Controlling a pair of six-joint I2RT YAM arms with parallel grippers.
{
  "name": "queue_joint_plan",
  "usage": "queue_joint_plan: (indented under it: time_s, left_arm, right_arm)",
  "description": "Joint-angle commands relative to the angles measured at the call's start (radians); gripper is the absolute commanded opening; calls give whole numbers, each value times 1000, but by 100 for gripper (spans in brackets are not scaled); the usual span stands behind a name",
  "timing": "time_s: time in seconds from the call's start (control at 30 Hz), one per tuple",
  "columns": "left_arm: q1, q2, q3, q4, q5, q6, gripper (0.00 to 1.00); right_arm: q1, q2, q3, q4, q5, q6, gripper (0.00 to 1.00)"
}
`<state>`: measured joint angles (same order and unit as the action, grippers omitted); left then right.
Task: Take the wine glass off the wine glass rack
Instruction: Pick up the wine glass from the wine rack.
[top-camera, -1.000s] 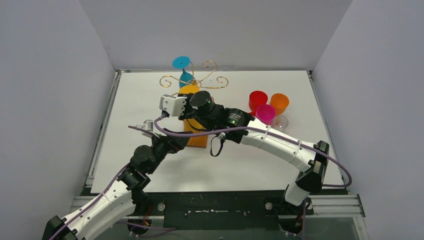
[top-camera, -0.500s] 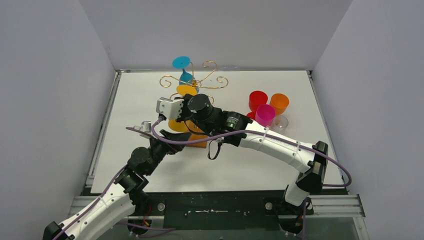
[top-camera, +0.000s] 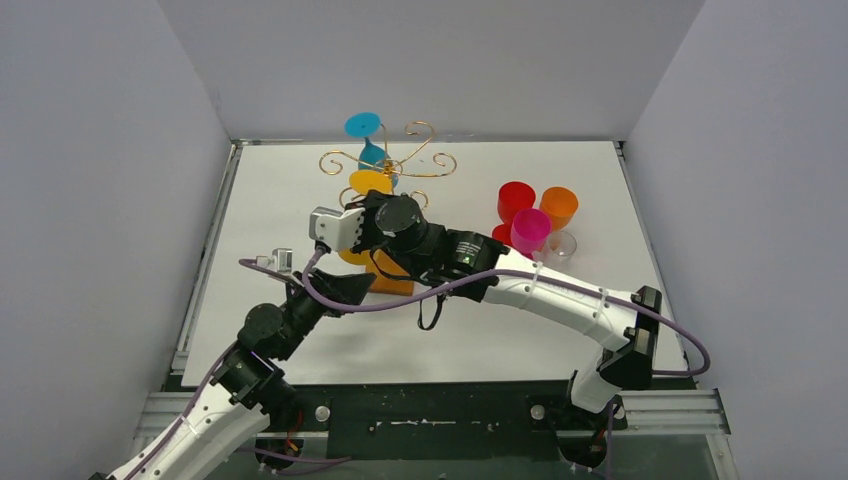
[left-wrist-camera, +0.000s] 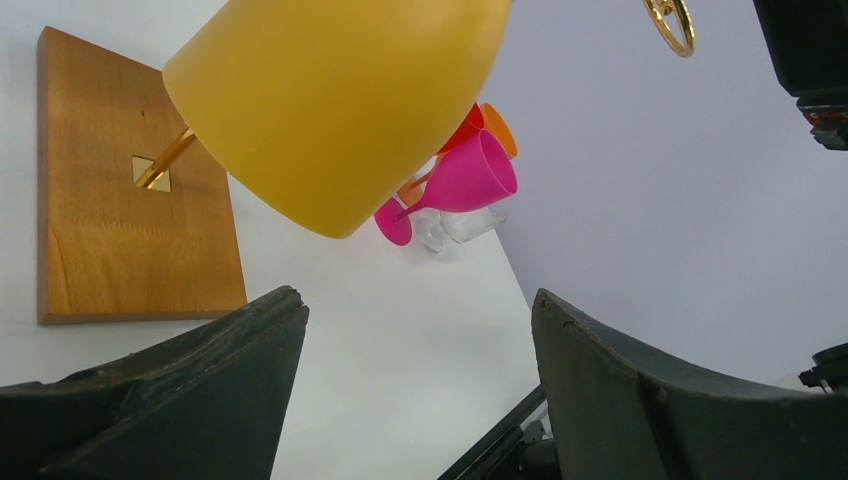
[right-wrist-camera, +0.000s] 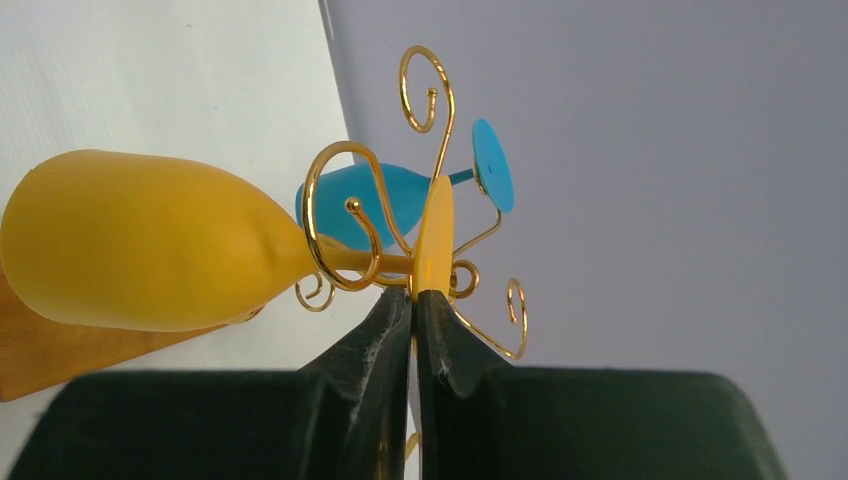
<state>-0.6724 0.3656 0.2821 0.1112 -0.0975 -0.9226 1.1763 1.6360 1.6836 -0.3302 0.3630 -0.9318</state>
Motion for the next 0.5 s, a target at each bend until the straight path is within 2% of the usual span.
queue_joint_plan:
  time_s: [0.0,0.47]
  left_arm:
    - [5,-37,80,-63,18,57,80]
    - [4,-3,232,-262,48,166,80]
  right_arm:
    - [17,-83,-1,26,33,-18,0]
    - [38,-138,-62,11,25,-19,0]
